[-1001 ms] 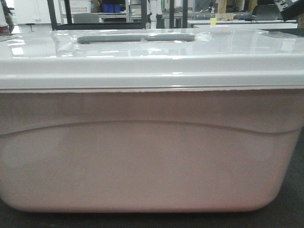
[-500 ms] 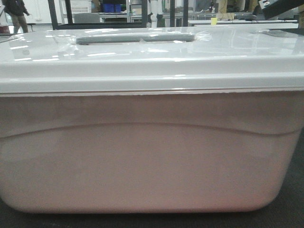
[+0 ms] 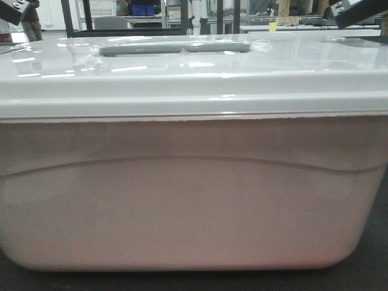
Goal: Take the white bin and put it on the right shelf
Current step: 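Lift the pink bin off the platform with both grippers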
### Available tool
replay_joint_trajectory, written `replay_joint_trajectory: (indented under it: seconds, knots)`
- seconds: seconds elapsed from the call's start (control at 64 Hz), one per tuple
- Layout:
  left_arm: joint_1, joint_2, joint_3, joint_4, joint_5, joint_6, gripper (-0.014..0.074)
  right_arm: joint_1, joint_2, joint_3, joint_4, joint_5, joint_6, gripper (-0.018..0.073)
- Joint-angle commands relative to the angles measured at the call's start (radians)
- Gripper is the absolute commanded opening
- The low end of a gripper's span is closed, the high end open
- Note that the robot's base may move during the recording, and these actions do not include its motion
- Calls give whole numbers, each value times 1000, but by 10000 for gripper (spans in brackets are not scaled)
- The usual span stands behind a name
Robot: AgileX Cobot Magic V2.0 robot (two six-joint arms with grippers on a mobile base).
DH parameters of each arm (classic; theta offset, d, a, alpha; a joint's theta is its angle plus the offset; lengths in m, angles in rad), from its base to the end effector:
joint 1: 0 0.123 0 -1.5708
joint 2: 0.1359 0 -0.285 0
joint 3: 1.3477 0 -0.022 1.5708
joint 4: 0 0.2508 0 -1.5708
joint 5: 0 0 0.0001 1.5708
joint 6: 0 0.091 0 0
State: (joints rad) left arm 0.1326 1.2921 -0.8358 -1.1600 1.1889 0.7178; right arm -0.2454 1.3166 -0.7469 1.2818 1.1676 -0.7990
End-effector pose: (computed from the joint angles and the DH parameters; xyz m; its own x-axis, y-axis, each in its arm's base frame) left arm 0.2290 -0.0476 0.2915 -0.9026 -0.1151 -0.4148 0.2828 0.5679 -0.7730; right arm 0.2321 0.0246 0.2715 -0.8814 0.2806 -0.3799 -0.1879 0.5298 0.8271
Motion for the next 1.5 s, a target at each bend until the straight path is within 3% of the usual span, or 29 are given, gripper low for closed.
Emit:
replay_joint_trajectory:
  seconds: [0.0, 0.156, 0.328, 0.469, 0.641, 0.922, 1.126, 1.329, 1.485]
  knots:
    - [-9, -23, -26, -118, 150, -5, 400, -1, -19, -20, 89, 149, -14, 404]
    - [-9, -23, -26, -118, 150, -5, 318, -1, -19, -20, 91, 161, -14, 249]
    - [-9, -23, -26, -129, 150, -5, 170, -1, -23, -20, 140, 170, -14, 167]
    - [-9, -23, -26, -193, 150, -5, 25, -1, -34, -20, 221, 170, -14, 127]
    - [-9, -23, -26, -334, 150, -5, -127, -1, -70, -20, 346, 170, -14, 95]
    - [-9, -23, -26, -576, 150, -1, -126, 3, -124, -20, 595, 170, -5, 69]
    - [-9, -23, -27, -731, 150, 3, -126, 65, -129, -55, 603, 154, 7, 69]
    - [-9, -23, -77, -735, 150, 3, -126, 163, -129, -87, 603, 90, 7, 69]
    - [-16, -23, -123, -729, 150, 3, -126, 184, -129, -110, 603, 75, 8, 69]
